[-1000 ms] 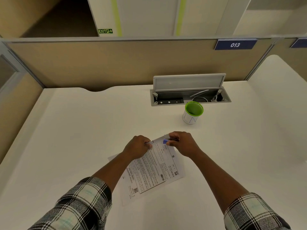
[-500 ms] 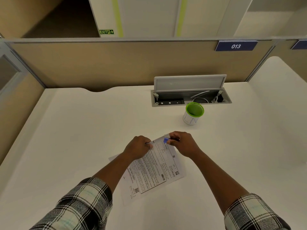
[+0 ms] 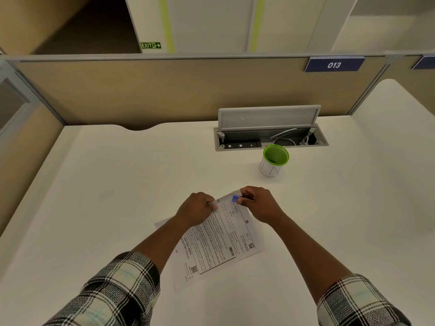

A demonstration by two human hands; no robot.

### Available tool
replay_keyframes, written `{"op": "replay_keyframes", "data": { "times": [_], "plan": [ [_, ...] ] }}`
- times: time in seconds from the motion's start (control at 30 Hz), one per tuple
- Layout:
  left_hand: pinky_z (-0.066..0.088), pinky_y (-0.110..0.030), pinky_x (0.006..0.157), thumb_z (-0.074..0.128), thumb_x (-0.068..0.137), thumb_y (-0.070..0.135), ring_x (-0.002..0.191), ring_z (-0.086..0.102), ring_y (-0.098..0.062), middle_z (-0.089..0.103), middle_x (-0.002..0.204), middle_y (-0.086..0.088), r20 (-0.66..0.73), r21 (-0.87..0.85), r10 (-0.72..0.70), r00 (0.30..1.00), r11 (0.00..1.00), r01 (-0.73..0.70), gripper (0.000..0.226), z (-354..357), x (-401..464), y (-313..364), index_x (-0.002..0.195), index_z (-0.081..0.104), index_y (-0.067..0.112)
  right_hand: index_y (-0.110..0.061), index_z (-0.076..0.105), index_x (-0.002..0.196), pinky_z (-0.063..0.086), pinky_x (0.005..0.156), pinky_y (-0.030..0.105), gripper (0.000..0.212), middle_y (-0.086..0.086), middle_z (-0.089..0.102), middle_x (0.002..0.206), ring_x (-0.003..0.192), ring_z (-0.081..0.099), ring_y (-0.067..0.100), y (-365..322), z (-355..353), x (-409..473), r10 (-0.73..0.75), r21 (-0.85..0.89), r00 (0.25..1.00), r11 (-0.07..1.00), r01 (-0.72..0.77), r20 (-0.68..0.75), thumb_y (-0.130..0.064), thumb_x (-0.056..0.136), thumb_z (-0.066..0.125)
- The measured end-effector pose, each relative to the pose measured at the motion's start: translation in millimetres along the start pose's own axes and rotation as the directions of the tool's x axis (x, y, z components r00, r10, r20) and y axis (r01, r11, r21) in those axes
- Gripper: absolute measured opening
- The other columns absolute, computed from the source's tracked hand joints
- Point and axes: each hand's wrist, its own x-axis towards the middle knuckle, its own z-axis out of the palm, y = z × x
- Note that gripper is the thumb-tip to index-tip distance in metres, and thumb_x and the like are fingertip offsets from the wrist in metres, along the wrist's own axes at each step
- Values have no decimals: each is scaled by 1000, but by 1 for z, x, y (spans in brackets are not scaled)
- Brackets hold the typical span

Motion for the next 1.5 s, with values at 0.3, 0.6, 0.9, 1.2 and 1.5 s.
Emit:
{"op": "replay_keyframes", "data": {
  "times": [0.3, 0.6, 0.9, 1.2, 1.5],
  "plan": [
    [36, -26, 50, 57, 94, 30, 52, 51, -14, 56, 58, 0, 8, -20, -7, 1000, 1000, 7, 39, -2, -1, 1, 59, 53, 13, -9, 65, 99, 54, 73, 39, 20, 9, 72, 95, 88, 66, 28, -1, 1, -2, 15, 65, 1000, 998, -15, -3, -28, 93, 62],
    [36, -24, 51, 57, 94, 31, 51, 51, -13, 57, 58, 1, 13, -43, -21, 1000, 999, 21, 41, -2, -3, 1, 57, 54, 14, -10, 66, 100, 52, 73, 35, 17, 5, 73, 95, 88, 66, 25, 2, 3, 0, -2, 87, 1000, 996, 4, -17, -25, 94, 61],
    [37, -29, 54, 58, 94, 28, 56, 52, -19, 66, 73, -21, 9, -43, -11, 1000, 999, 12, 40, -5, -5, 4, 69, 59, -3, -8, 70, 110, 51, 83, 26, 21, 3, 72, 106, 97, 66, 17, 7, -1, 2, -6, 206, 1000, 978, 9, -11, -19, 94, 61],
    [39, -30, 53, 54, 95, 26, 60, 61, -22, 70, 73, -15, 33, -10, -3, 999, 1000, 3, 37, -7, -8, 6, 70, 63, 0, -18, 67, 96, 51, 72, 23, 5, 1, 74, 96, 88, 67, 17, 10, -5, 5, -1, 126, 997, 992, -8, 77, -19, 91, 65],
    [38, -27, 52, 54, 95, 27, 58, 58, -19, 64, 64, -2, 43, 30, 6, 999, 1000, -7, 37, -8, -9, 7, 59, 57, 18, -19, 64, 90, 44, 67, 21, 3, 3, 72, 95, 86, 60, 18, 8, -8, 8, -25, 10, 995, 1000, 24, 99, -17, 90, 66]
  ]
}}
